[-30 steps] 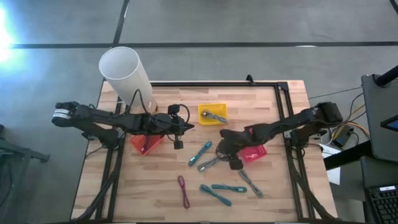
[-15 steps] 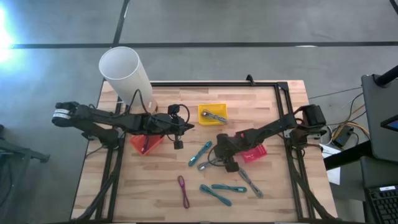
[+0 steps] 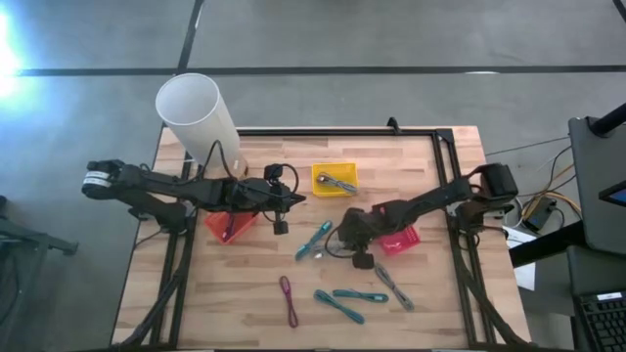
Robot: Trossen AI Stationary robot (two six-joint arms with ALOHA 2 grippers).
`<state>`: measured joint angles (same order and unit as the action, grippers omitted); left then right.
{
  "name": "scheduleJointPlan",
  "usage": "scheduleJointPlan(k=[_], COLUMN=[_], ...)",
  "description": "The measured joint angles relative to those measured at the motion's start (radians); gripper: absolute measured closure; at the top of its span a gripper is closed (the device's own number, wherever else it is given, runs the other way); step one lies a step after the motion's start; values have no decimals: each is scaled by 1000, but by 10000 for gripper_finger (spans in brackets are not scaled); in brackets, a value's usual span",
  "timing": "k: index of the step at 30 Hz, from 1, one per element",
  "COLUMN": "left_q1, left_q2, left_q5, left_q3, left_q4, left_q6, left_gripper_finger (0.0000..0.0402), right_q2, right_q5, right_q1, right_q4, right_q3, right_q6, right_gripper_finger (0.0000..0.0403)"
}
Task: Pick & Place USB Port
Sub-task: Put the top white patterned charger cable into the yellow bin
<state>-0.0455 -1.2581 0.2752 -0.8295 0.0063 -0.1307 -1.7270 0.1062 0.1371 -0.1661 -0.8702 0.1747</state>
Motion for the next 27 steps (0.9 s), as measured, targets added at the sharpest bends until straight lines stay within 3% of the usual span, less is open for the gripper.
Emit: scheduleJointPlan(k=[4,10,15,24,27], left_q1=[0,0,0,0,0], left_q2=[0,0,0,0,0], left_q5=[0,0,0,-3,-4], left_q3=[0,0,0,0,0], left_q4=[1,4,11,17,16], left_q6=[0,70,89,170,185], left_gripper_finger=[401,401,401,401,401], right_q2=[88,218,241,118,52], right_q5=[-31,-264,-450,-442,-377], right_q1=[0,-9,-77,-278,-317], right_q4=[-153,-503,-648,-701,-728], right_q3=[-53,-179,-286,-410,-436], right_q6=[54,93,121,43,21], right_gripper_finger=[373,371,371,370,369])
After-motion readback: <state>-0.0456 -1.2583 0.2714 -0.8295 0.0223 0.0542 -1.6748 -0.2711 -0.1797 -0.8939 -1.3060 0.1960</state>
